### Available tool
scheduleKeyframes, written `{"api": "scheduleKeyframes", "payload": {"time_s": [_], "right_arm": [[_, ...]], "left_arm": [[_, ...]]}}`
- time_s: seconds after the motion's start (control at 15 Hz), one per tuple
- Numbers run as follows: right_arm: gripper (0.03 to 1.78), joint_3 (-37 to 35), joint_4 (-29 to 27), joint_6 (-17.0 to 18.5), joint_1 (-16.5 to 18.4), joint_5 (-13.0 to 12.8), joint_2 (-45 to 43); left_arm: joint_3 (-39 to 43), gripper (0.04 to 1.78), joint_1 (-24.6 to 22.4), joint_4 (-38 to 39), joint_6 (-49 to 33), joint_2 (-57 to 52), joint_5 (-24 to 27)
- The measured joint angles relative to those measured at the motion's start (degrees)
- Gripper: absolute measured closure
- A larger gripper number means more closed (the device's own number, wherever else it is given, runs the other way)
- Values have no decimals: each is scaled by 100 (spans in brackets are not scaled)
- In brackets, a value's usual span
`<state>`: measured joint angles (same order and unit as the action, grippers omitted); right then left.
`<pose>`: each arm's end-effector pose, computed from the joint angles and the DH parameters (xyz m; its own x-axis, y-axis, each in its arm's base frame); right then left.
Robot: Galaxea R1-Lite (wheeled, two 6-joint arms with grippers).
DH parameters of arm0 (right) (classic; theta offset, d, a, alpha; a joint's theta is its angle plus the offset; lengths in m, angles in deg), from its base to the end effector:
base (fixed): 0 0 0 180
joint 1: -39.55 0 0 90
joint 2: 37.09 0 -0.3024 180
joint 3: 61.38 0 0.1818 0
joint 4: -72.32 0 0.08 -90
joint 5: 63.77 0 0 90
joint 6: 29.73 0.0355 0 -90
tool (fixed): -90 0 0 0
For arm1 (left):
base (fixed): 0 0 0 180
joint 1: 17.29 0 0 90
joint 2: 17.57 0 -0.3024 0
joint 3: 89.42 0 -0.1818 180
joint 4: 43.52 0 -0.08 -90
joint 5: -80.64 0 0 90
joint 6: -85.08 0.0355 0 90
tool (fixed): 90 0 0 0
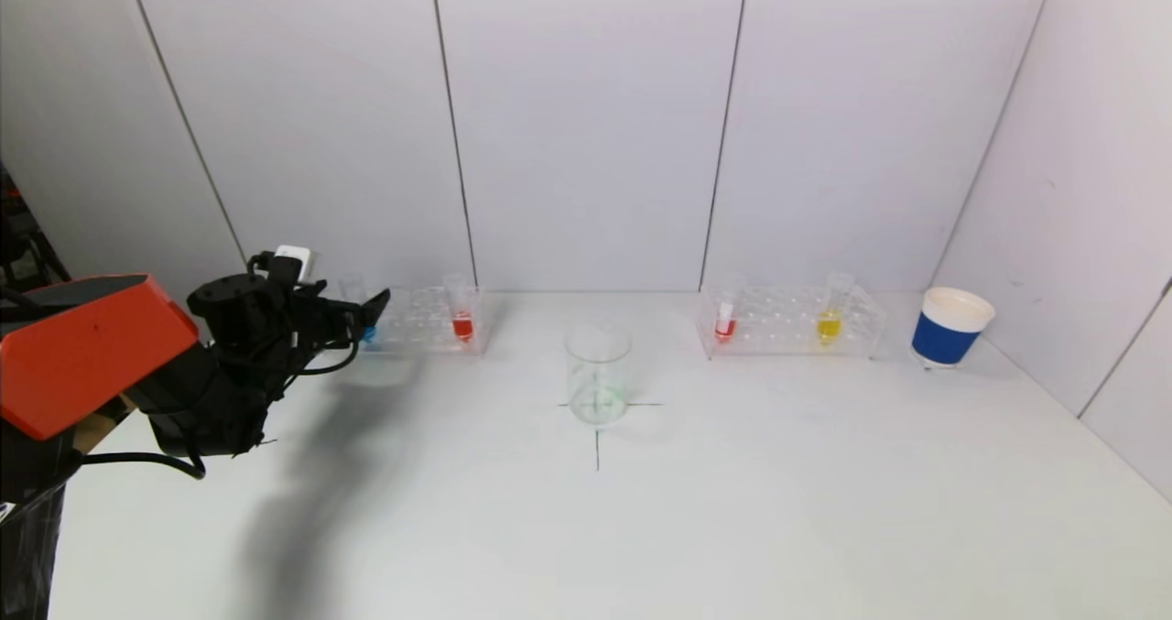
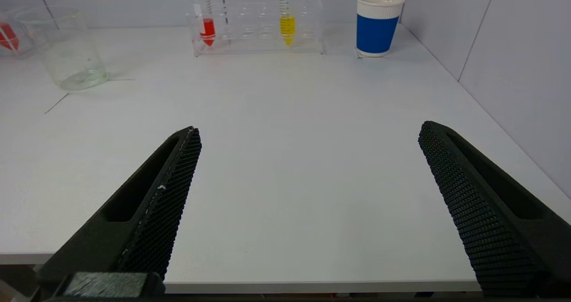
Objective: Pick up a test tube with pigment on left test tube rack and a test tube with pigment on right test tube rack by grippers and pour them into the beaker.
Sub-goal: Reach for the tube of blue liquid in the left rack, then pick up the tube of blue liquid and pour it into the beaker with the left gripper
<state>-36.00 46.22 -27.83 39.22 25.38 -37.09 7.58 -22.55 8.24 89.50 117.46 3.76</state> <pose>-0.0227 -0.0007 0.0765 0.9999 -0.0091 -0.0126 0.0095 0.9994 0.0330 0.4392 0.0323 0.0699 0.9906 -0.1368 -0.0046 0.1367 0.9877 0.0760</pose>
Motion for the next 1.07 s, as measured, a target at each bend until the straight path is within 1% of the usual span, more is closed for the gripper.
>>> {"api": "scheduleKeyframes", "payload": {"time_s": [0.13, 0.4, 0.47, 0.6, 1.07], "right_arm": [[4, 0, 1, 0, 0, -2, 0], [4, 2, 1, 0, 0, -2, 0], [4, 2, 1, 2, 0, -2, 0], [4, 2, 0, 2, 0, -2, 0], [4, 0, 1, 0, 0, -2, 0]], "left_arm": [[-2, 53, 0, 0, 0, 5, 0], [1, 126, 0, 0, 0, 7, 0], [1, 135, 4, -2, -5, 9, 0], [1, 139, 1, 0, -5, 9, 2], [1, 139, -2, -2, -5, 9, -6]]}}
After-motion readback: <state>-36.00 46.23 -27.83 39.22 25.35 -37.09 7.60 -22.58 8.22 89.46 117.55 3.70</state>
